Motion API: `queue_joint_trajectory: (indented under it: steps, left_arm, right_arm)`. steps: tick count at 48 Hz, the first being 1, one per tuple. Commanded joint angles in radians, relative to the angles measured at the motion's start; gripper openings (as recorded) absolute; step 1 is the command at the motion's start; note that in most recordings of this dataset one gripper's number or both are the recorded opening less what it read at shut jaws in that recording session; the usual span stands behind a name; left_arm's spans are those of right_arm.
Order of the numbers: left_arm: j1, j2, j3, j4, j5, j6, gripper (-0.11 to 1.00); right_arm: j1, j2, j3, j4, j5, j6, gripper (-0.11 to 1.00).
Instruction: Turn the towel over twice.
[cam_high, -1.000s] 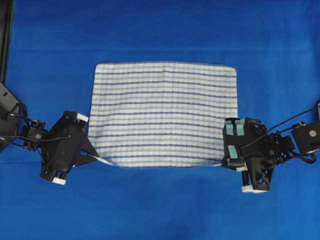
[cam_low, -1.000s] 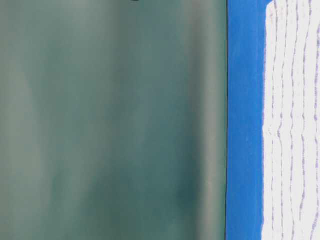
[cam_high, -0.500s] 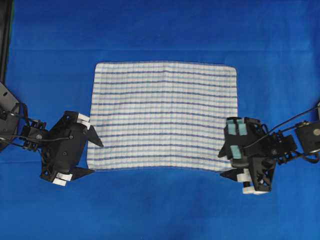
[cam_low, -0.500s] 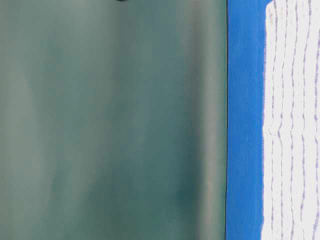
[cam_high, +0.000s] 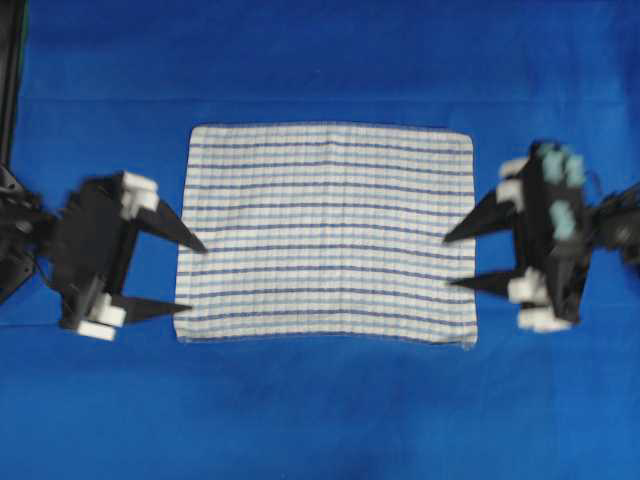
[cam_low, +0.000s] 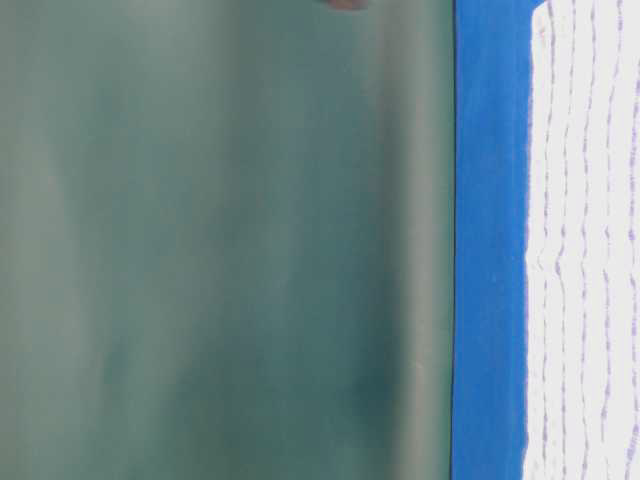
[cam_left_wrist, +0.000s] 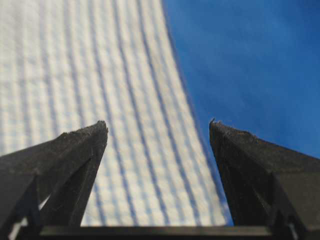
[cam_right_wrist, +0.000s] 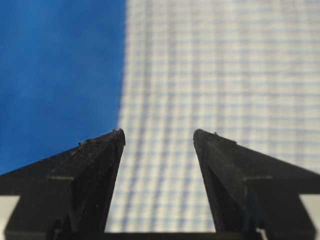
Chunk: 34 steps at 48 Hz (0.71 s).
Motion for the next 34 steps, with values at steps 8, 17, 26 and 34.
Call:
queue_joint_trajectory:
  steps: [8, 17, 26, 34]
  left_arm:
    - [0.097, -0.189, 0.028, -0.002, 0.025, 0.006, 0.77]
    - [0.158, -0.325, 0.043, -0.002, 0.118, 0.006, 0.77]
    - [0.189, -0.466, 0.098, 0.0, 0.156, 0.006, 0.77]
    - [0.189, -0.588, 0.173, -0.002, 0.161, 0.005, 0.77]
  right_arm:
    - [-0.071, -0.19, 0.023, -0.072, 0.044, -0.002, 0.62]
    - [-0.107, -0.371, 0.055, -0.114, 0.13, -0.002, 0.62]
    - [-0.126, -0.554, 0.129, -0.124, 0.163, -0.002, 0.62]
    - [-0.146, -0.695, 0.232, -0.126, 0.164, 0.009, 0.62]
